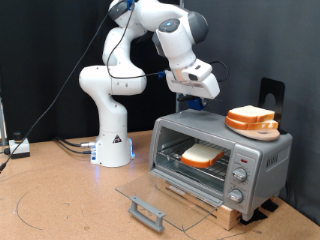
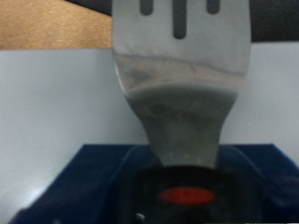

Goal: Make a piece of toast with the oven

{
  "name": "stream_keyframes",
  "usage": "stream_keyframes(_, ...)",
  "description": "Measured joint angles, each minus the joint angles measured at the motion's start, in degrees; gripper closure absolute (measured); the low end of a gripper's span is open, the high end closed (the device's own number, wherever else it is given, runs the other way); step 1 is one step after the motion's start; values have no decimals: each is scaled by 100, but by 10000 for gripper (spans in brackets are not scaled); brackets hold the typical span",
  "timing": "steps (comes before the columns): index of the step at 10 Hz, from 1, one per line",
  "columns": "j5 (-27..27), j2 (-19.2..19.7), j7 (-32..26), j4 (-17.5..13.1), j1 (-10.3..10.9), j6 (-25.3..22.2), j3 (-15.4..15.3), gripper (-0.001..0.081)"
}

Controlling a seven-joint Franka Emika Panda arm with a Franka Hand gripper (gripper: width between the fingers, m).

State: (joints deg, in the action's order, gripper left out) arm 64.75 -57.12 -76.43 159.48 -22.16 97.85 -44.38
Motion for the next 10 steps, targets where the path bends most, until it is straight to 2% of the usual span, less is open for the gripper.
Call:
stream_keyframes(2, 32, 156, -56, -28, -106, 16, -64, 412)
stream_keyframes(3, 33, 212, -111, -32, -123, 16, -63, 379)
stream_keyframes(4, 34, 248, -132, -47, -135, 16, -59, 197)
stream_keyframes(5, 35, 276, -143, -68, -137, 5, -31, 197)
stream_keyframes(6, 35, 285, -191, -97, -137, -69, 59, 46)
stream_keyframes(7, 49, 282, -299, -141, -133, -195, 237, 46)
stream_keyframes(8, 66, 272, -441, -201, -127, -400, 508, 10)
stream_keyframes(10, -31, 254, -664, -358, -129, -887, 1096, -1)
